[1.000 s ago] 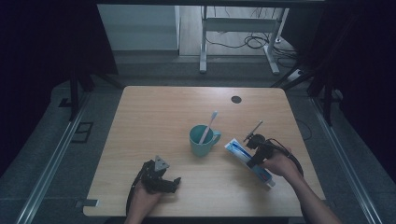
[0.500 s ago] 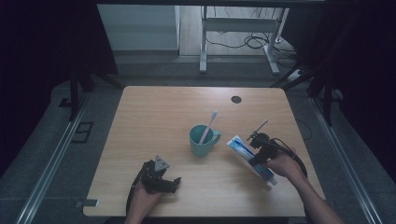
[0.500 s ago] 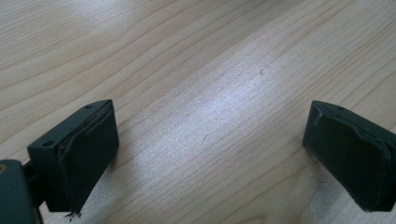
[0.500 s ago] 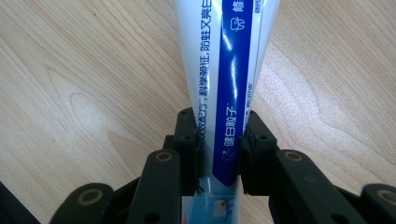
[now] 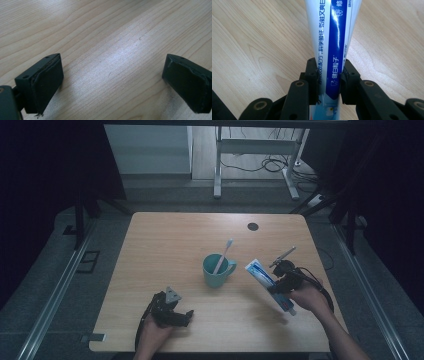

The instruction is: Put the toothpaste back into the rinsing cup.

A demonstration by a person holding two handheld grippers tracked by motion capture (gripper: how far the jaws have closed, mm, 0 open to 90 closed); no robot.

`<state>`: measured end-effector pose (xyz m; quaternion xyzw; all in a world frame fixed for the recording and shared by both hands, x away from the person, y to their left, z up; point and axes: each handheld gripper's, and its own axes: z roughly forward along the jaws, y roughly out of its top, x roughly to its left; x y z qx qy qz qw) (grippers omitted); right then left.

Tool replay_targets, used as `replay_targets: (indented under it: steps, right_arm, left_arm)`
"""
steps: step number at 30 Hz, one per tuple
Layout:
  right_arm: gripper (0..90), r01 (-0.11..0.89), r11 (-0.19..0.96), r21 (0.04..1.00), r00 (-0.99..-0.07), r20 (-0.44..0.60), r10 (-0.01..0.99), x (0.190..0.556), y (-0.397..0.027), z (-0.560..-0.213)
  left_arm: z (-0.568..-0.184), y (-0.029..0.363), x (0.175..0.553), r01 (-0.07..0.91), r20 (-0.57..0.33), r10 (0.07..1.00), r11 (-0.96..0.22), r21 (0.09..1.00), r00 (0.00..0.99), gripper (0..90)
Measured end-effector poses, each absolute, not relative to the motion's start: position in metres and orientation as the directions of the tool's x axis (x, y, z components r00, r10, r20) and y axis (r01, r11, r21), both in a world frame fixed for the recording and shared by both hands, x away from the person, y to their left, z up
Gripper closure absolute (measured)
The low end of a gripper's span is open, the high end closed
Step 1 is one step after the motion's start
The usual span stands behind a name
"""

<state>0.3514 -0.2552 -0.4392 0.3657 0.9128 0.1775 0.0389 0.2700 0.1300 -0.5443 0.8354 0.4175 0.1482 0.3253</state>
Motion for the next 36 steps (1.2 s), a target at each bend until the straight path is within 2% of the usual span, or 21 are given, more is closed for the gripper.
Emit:
replay_targets:
  steps: [6, 21, 36]
  right_arm:
    - [71.6, 0.641, 0.640, 0.424, -0.726, 0.064, 0.684, 0.347, -0.261, -0.428]
    - [71.5, 0.534, 0.580, 0.615, -0.763, 0.056, 0.644, 0.334, -0.261, -0.406]
    - [71.6, 0.469, 0.493, 0.733, -0.768, 0.062, 0.638, 0.330, -0.254, -0.395]
  left_arm:
    - [-0.544, 0.130, 0.270, 0.601, -0.024, 0.794, -0.440, 0.667, 0.608, 3.6]
    - [-0.544, 0.130, 0.270, 0.599, -0.022, 0.793, -0.441, 0.669, 0.609, 3.6]
    - [-0.544, 0.130, 0.270, 0.599, -0.022, 0.793, -0.441, 0.668, 0.608, 3.6]
